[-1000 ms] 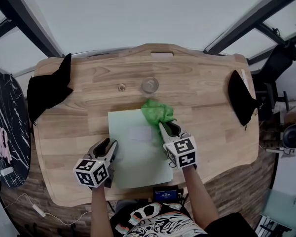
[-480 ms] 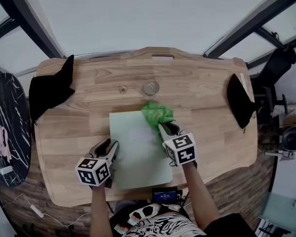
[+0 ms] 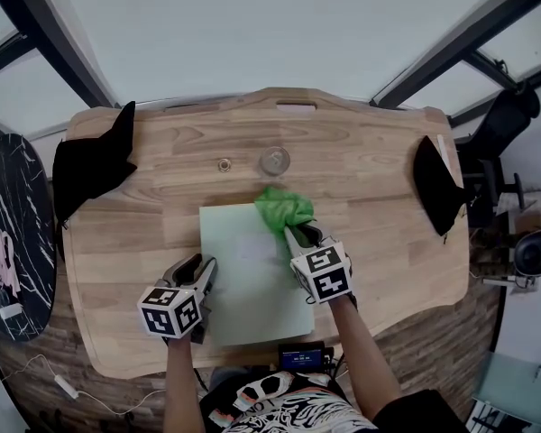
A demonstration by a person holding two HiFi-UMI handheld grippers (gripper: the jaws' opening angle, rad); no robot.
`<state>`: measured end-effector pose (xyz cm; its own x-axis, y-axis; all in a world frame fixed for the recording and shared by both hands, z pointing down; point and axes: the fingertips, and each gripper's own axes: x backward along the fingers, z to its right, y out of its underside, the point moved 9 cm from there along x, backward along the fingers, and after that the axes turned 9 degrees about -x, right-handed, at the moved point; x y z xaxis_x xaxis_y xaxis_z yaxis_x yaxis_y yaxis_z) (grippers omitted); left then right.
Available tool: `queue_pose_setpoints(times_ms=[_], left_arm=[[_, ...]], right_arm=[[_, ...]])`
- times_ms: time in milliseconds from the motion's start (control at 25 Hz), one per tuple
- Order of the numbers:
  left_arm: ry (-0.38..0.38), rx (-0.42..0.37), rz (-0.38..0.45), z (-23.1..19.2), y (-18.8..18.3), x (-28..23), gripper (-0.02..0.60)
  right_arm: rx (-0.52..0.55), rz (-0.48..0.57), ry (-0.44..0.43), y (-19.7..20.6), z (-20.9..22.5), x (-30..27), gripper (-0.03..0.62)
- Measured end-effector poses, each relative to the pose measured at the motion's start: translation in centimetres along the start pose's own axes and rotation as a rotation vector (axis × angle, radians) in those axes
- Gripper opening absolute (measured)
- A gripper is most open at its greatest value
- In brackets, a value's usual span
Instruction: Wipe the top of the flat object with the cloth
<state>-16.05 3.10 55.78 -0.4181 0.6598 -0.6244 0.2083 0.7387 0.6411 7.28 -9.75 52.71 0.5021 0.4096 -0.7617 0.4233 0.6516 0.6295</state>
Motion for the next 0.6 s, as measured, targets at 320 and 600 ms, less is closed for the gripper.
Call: queue_pose_setpoints(times_ms=[320,600], left_arm=[[0.003,0.002,-0.005,-0.1,0.0,-0.1,0.144],[0.002,-0.003,-0.007,0.0,0.0,-0.1,0.144]], right_arm=[[0.051,-0.025,0.001,-0.3,-0.6,-0.4,0.057],[0.107,-0.047,-0.029,-0.7,-1.8,-1.1,0.057]])
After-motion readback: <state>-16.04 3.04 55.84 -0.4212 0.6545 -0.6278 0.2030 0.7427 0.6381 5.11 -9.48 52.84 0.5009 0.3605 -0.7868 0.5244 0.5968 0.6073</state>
